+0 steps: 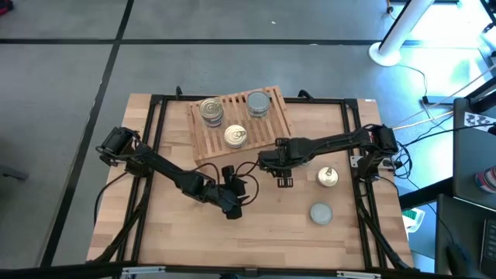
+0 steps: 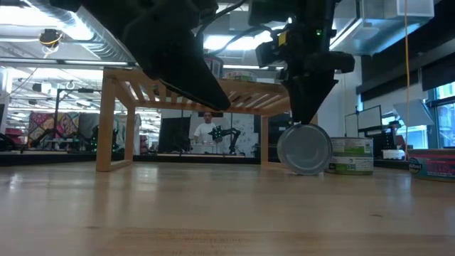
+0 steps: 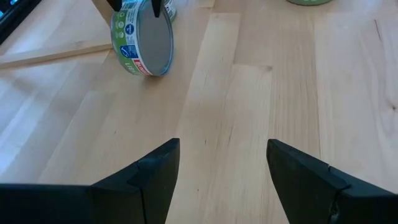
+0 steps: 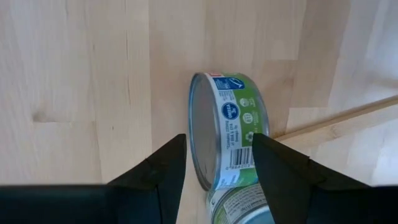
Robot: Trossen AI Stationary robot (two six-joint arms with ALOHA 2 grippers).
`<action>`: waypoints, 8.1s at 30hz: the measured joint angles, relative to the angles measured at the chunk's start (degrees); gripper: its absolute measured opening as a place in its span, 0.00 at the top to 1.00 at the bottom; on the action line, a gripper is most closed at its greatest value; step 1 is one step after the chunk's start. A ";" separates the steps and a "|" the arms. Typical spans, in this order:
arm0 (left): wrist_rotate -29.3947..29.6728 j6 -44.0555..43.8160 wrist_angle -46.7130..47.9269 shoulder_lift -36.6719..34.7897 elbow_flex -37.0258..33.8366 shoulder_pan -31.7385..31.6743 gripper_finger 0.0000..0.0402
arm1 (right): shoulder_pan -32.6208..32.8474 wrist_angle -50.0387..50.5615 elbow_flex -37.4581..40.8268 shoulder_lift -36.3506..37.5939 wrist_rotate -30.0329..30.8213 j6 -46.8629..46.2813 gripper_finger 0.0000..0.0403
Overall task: Stack canned seafood by type on shelf
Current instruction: Stack the green tuna can on top of the green tuna can on the shelf
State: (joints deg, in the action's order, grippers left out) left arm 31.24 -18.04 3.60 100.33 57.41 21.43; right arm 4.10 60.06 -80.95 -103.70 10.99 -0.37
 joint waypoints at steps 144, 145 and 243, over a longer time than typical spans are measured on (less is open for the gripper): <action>0.72 6.05 2.82 -9.19 -0.04 9.18 0.41 | -0.74 0.07 -0.04 -4.04 0.38 1.57 0.36; 0.72 6.05 2.89 -9.20 -0.04 9.29 0.41 | -0.70 0.06 -0.02 -4.04 0.48 1.57 0.36; 8.62 31.81 -3.53 -25.88 -0.02 -9.12 0.41 | -40.98 8.95 -53.10 -10.27 -40.03 -8.74 0.64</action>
State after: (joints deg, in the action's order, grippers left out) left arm 39.86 13.77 0.07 74.46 57.39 12.31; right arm -36.88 69.01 -134.05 -113.97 -29.04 -9.11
